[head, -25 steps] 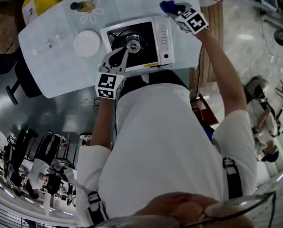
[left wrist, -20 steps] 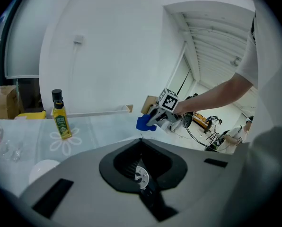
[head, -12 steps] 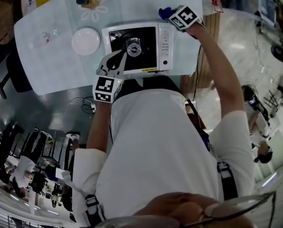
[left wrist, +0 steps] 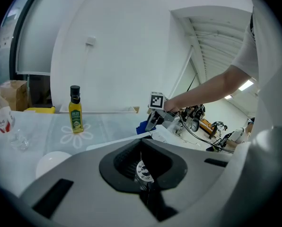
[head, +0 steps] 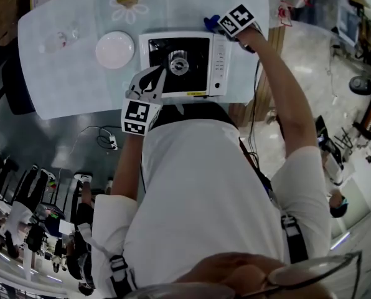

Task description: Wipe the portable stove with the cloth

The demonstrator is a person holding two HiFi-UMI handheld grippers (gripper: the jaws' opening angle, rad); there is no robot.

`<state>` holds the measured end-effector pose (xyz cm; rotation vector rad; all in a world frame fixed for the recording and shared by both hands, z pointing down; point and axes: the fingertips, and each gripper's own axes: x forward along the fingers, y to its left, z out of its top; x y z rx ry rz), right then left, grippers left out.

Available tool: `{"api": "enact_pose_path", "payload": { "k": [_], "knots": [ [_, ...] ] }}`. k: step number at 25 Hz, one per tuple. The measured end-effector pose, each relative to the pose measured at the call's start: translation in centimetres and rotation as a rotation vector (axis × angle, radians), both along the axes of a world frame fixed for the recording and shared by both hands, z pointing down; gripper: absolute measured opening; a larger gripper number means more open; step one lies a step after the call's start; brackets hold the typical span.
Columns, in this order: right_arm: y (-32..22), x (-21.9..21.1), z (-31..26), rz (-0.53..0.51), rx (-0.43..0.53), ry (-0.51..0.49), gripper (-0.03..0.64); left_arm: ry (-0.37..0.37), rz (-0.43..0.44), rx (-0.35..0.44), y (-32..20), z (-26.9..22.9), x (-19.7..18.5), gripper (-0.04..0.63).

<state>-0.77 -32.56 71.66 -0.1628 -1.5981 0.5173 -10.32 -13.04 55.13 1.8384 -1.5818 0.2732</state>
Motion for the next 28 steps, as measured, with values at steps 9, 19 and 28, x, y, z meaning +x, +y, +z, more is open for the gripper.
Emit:
{"api": "enact_pose_path", "payload": {
  "k": [9, 19, 28],
  "knots": [
    [2.3, -3.7, -0.4, -0.027, -0.004, 0.003, 0.137, 0.013, -0.038, 0.002, 1.4, 0.0, -1.4, 0.037],
    [5.1, -7.9, -0.5, -0.04, -0.012, 0.012, 0.137, 0.018, -0.097, 0.007, 3.9, 0.6, -4.2, 0.036],
    [7.6, -11.8, -0.5, -0.01, -0.071, -0.004, 0.137, 0.02, -0.153, 0.0, 6.4, 1.0, -6.1, 0.037]
  ]
}}
